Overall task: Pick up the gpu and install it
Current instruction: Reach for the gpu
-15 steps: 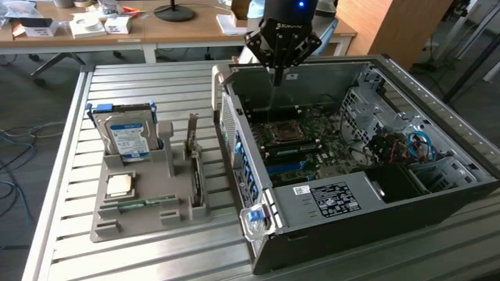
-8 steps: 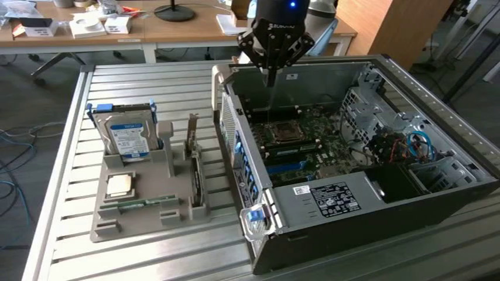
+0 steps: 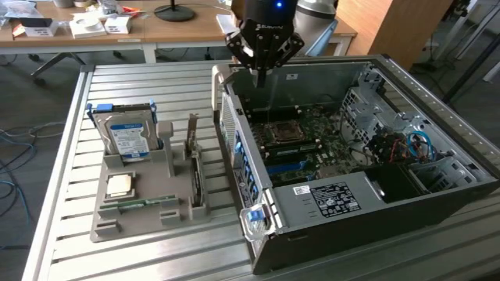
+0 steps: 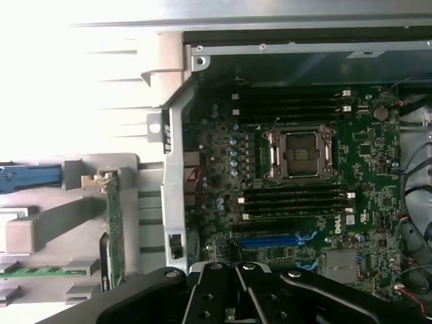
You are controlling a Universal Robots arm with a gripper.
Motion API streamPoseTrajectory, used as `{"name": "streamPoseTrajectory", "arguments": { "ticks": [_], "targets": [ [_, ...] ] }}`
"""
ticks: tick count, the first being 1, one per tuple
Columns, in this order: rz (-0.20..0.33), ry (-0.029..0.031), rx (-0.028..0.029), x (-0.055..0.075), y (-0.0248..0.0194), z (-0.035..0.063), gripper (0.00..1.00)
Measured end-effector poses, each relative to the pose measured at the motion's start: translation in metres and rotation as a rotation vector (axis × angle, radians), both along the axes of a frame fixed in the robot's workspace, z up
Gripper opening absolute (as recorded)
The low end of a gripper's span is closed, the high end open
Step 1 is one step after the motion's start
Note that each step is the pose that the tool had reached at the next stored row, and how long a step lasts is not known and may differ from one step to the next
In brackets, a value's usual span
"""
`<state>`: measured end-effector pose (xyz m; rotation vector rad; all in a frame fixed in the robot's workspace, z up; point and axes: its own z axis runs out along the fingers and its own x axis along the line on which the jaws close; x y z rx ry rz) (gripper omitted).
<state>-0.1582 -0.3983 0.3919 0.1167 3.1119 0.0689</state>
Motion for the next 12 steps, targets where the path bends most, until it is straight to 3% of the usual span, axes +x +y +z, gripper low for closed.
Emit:
{"name": "streamPoseTrajectory", "arguments": {
  "ticks": [12],
  "targets": [
    [-0.001, -0.0010, 0.0000, -0.035, 0.0007, -0.0015, 0.11]
  ]
}}
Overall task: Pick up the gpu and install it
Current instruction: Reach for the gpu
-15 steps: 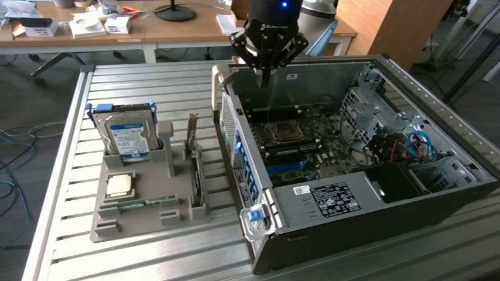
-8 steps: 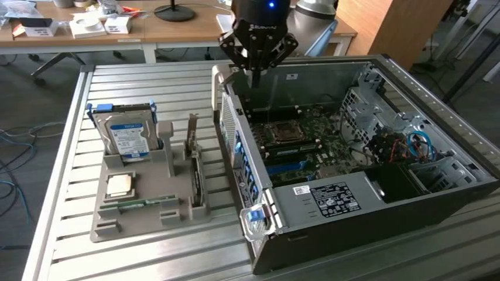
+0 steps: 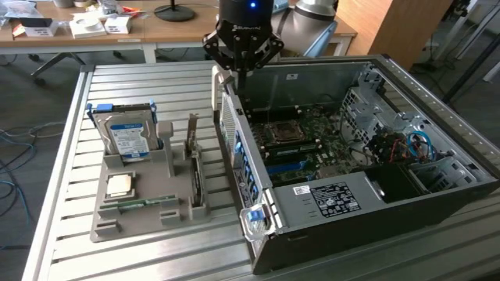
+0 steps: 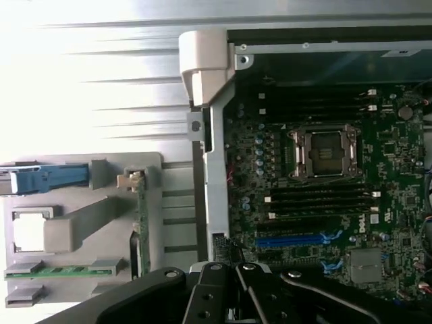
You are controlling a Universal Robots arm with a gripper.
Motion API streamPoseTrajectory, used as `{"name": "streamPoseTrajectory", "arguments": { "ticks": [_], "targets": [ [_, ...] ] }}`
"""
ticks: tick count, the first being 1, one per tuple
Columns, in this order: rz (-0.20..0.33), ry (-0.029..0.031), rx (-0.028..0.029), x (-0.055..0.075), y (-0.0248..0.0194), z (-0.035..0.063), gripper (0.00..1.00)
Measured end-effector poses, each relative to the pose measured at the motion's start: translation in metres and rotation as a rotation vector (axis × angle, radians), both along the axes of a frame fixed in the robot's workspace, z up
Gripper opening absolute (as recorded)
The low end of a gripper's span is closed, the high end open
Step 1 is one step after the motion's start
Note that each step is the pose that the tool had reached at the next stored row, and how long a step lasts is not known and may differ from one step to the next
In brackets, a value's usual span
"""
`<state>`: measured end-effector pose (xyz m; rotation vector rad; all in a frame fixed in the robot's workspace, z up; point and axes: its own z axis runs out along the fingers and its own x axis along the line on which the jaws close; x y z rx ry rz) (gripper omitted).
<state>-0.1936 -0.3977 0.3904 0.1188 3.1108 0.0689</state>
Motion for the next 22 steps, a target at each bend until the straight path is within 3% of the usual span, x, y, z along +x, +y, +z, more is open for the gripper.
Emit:
{"name": "streamPoseTrajectory", "arguments": {
  "ticks": [13, 22],
  "targets": [
    [-0.004, -0.0002, 0.0000, -0.045, 0.0021, -0.0030, 0.11],
    [-0.006, -0.0003, 0.0000, -0.068, 0.0037, -0.0054, 0.11]
  ]
}}
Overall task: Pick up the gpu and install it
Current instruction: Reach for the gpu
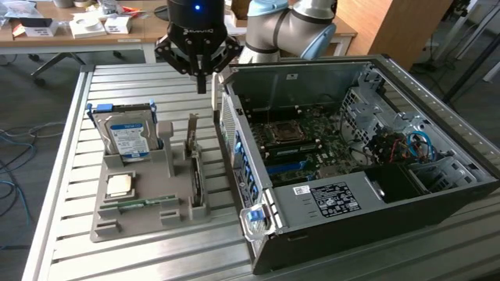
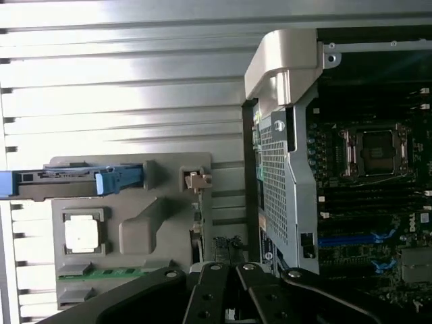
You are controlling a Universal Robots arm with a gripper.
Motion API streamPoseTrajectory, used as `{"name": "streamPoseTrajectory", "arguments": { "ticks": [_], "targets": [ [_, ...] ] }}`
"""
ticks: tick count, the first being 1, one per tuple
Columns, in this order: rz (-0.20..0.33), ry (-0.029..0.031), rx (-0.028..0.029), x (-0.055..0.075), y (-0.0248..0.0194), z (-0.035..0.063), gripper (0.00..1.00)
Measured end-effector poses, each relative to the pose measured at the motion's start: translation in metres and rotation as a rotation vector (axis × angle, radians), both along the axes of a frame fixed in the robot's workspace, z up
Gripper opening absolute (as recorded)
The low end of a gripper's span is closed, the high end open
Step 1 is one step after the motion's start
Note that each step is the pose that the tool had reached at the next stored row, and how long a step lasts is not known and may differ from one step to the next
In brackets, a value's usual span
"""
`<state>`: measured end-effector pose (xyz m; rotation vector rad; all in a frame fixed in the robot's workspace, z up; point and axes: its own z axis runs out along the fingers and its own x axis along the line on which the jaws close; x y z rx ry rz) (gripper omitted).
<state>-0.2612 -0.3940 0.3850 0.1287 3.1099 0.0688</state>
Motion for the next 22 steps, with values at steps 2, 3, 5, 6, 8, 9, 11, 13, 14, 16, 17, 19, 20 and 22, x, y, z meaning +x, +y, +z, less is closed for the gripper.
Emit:
{"name": "streamPoseTrajectory", "arguments": {
  "ticks": [2, 3, 5, 6, 8, 9, 11, 13, 14, 16, 17, 19, 20, 22],
  "targets": [
    [-0.001, 0.0001, 0.0000, -0.005, 0.0002, -0.0004, 0.11],
    [-0.001, 0.0001, 0.0000, -0.007, 0.0003, -0.0006, 0.11],
    [-0.001, 0.0000, 0.0001, -0.011, 0.0005, -0.0010, 0.11],
    [-0.002, 0.0000, 0.0000, -0.012, 0.0005, -0.0011, 0.11],
    [-0.001, 0.0000, 0.0000, -0.012, 0.0005, -0.0011, 0.11],
    [-0.001, 0.0000, 0.0000, -0.012, 0.0005, -0.0011, 0.11],
    [-0.001, 0.0001, 0.0000, -0.012, 0.0005, -0.0011, 0.11],
    [-0.001, 0.0002, -0.0001, -0.012, 0.0002, -0.0010, 0.11],
    [-0.002, 0.0001, 0.0000, -0.013, -0.0003, -0.0011, 0.11],
    [-0.002, 0.0001, 0.0000, -0.014, -0.0022, -0.0011, 0.11],
    [-0.002, 0.0001, 0.0000, -0.015, -0.0034, -0.0011, 0.11],
    [-0.002, 0.0001, 0.0000, -0.018, -0.0061, -0.0011, 0.11],
    [-0.001, 0.0000, 0.0001, -0.019, -0.0077, -0.0011, 0.11],
    [-0.001, 0.0001, -0.0001, -0.022, -0.0110, -0.0011, 0.11]
  ]
}}
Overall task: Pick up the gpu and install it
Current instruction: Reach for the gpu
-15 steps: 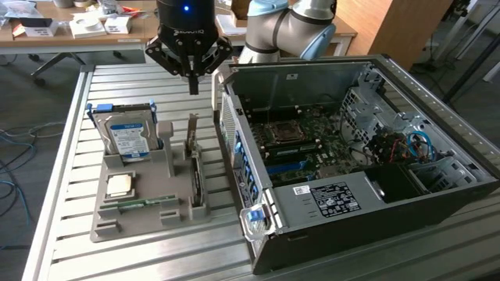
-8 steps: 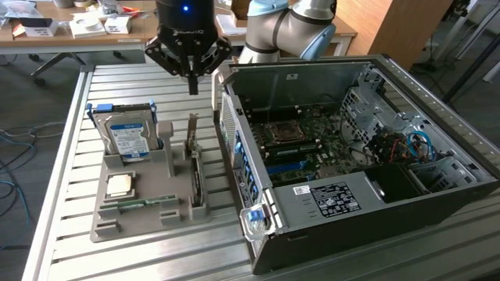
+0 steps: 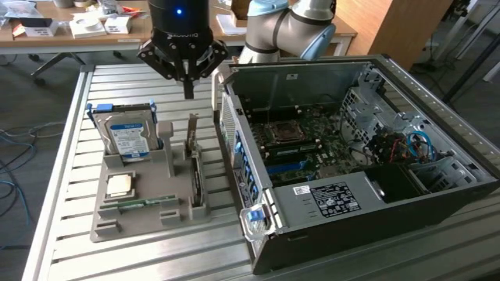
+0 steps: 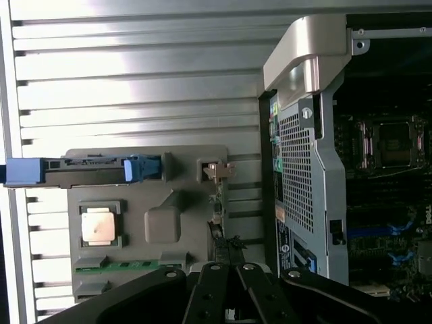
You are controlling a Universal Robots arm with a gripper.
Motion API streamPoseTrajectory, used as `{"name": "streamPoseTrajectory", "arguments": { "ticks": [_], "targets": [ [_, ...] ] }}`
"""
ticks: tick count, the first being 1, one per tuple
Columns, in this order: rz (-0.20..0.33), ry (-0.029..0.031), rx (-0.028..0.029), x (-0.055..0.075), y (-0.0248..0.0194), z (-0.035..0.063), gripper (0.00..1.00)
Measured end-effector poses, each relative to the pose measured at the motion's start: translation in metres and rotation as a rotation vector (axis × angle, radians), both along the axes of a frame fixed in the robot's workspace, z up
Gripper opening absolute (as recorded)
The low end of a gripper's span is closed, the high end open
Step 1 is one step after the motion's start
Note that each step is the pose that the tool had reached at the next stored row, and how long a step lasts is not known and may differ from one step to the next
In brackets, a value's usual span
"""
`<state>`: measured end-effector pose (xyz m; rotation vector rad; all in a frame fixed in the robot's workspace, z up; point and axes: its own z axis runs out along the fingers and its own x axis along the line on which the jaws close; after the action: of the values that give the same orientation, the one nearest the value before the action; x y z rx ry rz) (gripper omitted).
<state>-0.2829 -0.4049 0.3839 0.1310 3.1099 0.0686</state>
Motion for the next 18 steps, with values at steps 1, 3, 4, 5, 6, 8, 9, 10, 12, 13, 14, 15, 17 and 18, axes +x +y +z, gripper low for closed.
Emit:
{"name": "streamPoseTrajectory", "arguments": {
  "ticks": [1, 3, 4, 5, 6, 8, 9, 10, 12, 13, 14, 15, 17, 18],
  "targets": [
    [0.000, 0.0001, 0.0000, -0.001, -0.0016, 0.0000, 0.11],
    [0.000, -0.0001, 0.0001, -0.001, -0.0052, -0.0001, 0.11],
    [0.000, -0.0001, 0.0001, -0.002, -0.0070, 0.0000, 0.11],
    [0.000, -0.0001, 0.0001, -0.002, -0.0090, 0.0000, 0.11],
    [0.000, 0.0000, 0.0001, -0.002, -0.0111, 0.0000, 0.11],
    [0.000, 0.0000, 0.0001, -0.002, -0.0152, 0.0000, 0.11],
    [0.000, -0.0001, 0.0001, -0.003, -0.0172, 0.0000, 0.11],
    [0.000, -0.0001, 0.0001, -0.003, -0.0193, -0.0001, 0.11],
    [0.000, 0.0000, 0.0001, -0.003, -0.0232, 0.0000, 0.11],
    [0.000, 0.0000, 0.0000, -0.003, -0.0251, 0.0000, 0.11],
    [0.000, 0.0000, 0.0000, -0.004, -0.0270, 0.0000, 0.11],
    [0.000, -0.0001, 0.0001, -0.004, -0.0288, 0.0000, 0.11],
    [0.000, -0.0001, 0.0000, -0.004, -0.0320, 0.0000, 0.11],
    [0.000, -0.0001, 0.0000, -0.004, -0.0335, 0.0000, 0.11]
  ]
}}
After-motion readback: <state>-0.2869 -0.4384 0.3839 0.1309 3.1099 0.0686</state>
